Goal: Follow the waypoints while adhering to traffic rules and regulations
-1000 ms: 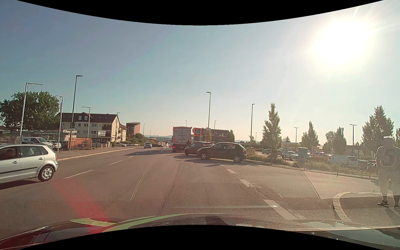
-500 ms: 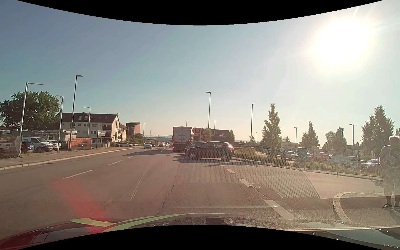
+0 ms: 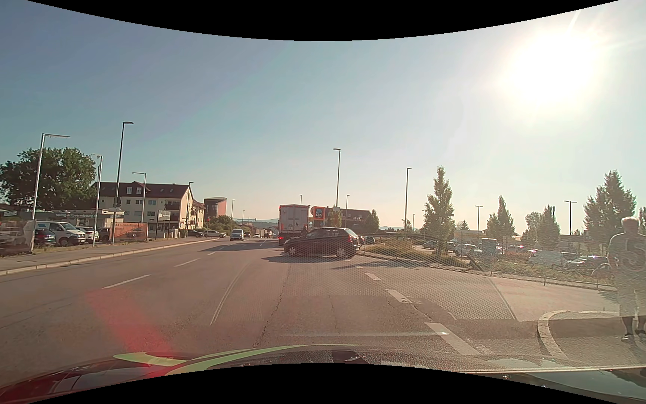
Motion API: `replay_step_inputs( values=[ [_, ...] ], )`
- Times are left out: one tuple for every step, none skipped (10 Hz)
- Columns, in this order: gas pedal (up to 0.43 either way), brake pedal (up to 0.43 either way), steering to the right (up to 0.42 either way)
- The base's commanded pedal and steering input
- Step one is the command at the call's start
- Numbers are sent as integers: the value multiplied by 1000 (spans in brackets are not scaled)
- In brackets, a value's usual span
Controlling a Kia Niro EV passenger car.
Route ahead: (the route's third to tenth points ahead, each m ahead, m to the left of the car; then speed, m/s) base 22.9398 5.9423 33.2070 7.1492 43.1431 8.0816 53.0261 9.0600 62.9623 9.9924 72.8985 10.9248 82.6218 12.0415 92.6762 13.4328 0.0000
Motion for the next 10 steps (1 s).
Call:
replay_step_inputs(
  values=[
    [0,226,-11],
    [0,226,-12],
    [0,226,-12],
    [0,226,-13],
    [0,226,-15],
    [0,220,-19],
    [0,226,-20],
    [0,226,-19],
    [0,226,-18],
    [0,226,-19]
  ],
)
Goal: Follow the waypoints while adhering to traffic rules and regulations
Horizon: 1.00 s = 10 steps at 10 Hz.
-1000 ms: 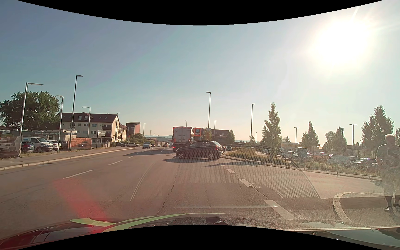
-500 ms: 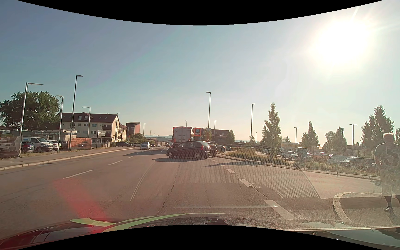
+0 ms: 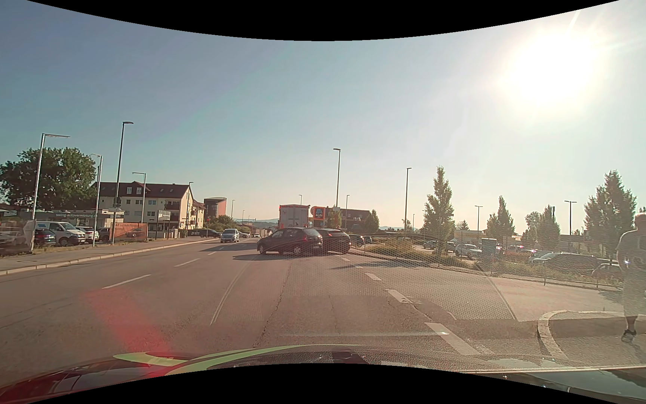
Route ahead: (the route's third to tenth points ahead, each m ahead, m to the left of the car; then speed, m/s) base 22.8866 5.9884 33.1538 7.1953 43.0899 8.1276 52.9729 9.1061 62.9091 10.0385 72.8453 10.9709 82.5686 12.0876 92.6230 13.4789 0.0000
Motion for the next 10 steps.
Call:
replay_step_inputs(
  values=[
    [0,226,-19],
    [0,226,-19],
    [0,226,-19],
    [0,226,-19],
    [0,226,-18],
    [0,226,-19],
    [0,226,-19],
    [0,226,-18],
    [0,226,-19],
    [0,226,-19]
  ],
)
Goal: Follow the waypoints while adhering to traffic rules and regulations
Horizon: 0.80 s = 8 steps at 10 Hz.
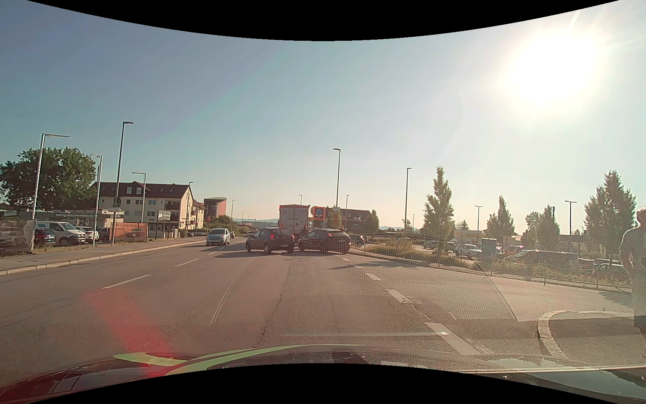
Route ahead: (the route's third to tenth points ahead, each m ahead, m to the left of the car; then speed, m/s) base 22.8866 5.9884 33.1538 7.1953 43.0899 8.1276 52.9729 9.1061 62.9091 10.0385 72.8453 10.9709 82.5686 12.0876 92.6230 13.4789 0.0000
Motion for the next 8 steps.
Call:
replay_step_inputs(
  values=[
    [0,226,-19],
    [0,226,-19],
    [0,226,-19],
    [0,226,-19],
    [0,226,-19],
    [0,226,-19],
    [0,226,-19],
    [0,226,-19]
  ],
)
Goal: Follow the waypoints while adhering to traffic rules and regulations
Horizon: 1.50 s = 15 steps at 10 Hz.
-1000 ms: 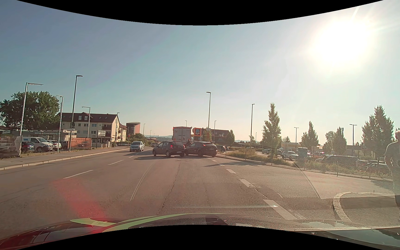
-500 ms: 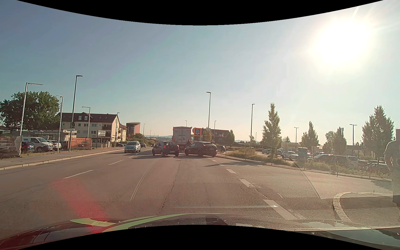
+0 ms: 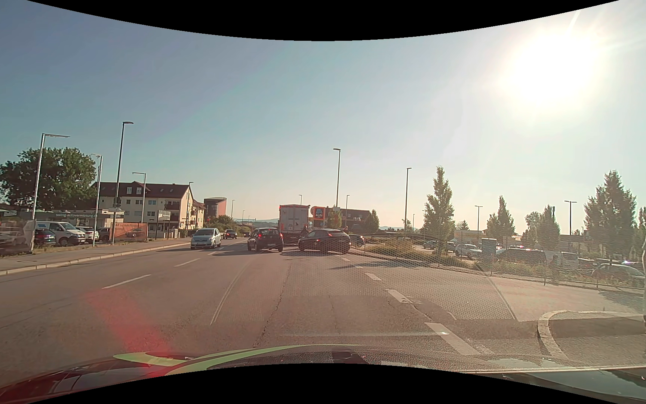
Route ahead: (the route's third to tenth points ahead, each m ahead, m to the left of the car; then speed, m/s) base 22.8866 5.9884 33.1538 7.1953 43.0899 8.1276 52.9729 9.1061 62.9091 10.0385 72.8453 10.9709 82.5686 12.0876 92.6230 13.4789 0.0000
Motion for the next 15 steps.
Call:
replay_step_inputs(
  values=[
    [0,226,-19],
    [0,226,-18],
    [0,226,-19],
    [0,226,-19],
    [0,226,-19],
    [0,226,-19],
    [0,226,-19],
    [0,226,-19],
    [0,226,-19],
    [0,226,-19],
    [0,226,-19],
    [0,226,-19],
    [0,226,-19],
    [0,226,-19],
    [0,226,-19]
  ],
)
